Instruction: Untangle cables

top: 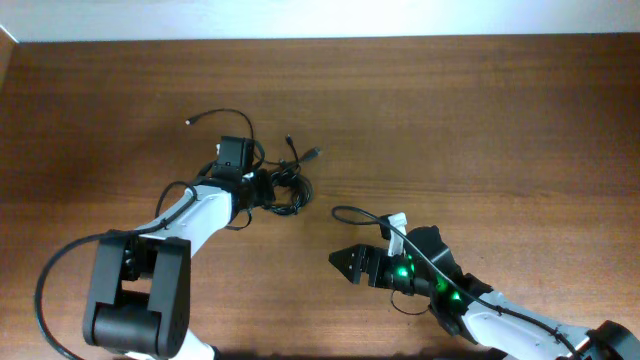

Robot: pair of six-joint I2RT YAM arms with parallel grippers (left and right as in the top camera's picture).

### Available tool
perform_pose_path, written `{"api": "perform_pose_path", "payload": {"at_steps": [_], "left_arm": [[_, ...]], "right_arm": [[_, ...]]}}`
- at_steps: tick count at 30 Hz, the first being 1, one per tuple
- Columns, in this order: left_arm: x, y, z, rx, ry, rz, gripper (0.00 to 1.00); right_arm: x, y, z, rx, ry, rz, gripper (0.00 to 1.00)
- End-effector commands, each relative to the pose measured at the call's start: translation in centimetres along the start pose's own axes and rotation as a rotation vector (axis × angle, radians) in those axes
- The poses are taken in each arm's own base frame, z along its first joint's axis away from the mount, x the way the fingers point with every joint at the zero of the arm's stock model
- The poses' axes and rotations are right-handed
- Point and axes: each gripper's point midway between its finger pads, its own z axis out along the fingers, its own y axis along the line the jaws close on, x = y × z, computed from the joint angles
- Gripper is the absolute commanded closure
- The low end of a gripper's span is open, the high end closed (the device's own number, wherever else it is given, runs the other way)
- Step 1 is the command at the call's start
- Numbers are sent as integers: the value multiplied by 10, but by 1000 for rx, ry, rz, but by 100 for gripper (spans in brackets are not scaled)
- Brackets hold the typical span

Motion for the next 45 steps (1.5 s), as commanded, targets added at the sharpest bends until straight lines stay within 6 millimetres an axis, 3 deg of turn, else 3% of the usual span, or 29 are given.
{"api": "perform_pose_path", "payload": {"at_steps": [1, 2, 3, 5, 8, 13, 14, 15, 17, 18, 20, 21, 23, 27, 34, 40, 43, 45], "left_arm": [[55, 26, 23, -122, 156, 134, 40], [54, 23, 24, -116, 152, 176, 34], [52, 17, 23, -105, 144, 230, 20], [45, 9, 21, -93, 139, 332, 18], [44, 27, 17, -198, 143, 357, 48], [55, 37, 19, -238, 174, 322, 54], [61, 38, 23, -234, 193, 299, 67], [69, 34, 28, -201, 225, 288, 99], [70, 28, 27, -165, 230, 283, 100], [63, 24, 20, -156, 209, 282, 100], [41, 9, -8, -106, 121, 277, 100], [23, -7, -34, -37, 33, 273, 100], [9, -24, -65, 45, -53, 272, 100], [10, -44, -110, 183, -93, 216, 100], [22, -42, -131, 198, -77, 162, 100], [34, -63, -133, 230, -62, 153, 100], [40, -75, -135, 251, -62, 194, 100], [43, -84, -136, 267, -65, 218, 100]], "right_arm": [[-2, 2, 0, -1, -12, -12, 1], [-2, 1, 0, -1, -11, -12, 1], [-2, 1, 0, -1, -11, -12, 1], [-2, 1, 0, -1, -11, -12, 1], [-2, 1, 0, -1, -11, -12, 1], [-2, 1, 0, -1, -11, -12, 1], [-2, 2, 0, -2, -9, -12, 1], [-1, 2, 0, -4, -4, -12, 1], [1, 4, 0, -14, 8, -28, 4], [1, 7, 0, -27, 7, -58, 19], [-4, 27, -3, -89, 4, -179, 28], [-9, 32, -4, -77, -3, -184, 29], [-13, 39, -5, -59, 11, -174, 32], [-19, 54, -9, -17, 59, -183, 33], [-36, 84, -12, -51, 38, -60, 26], [-59, 75, -12, 5, -88, 97, 25], [-65, 82, -9, -28, -108, 112, 26], [-67, 77, -4, -10, -127, 146, 35]]}}
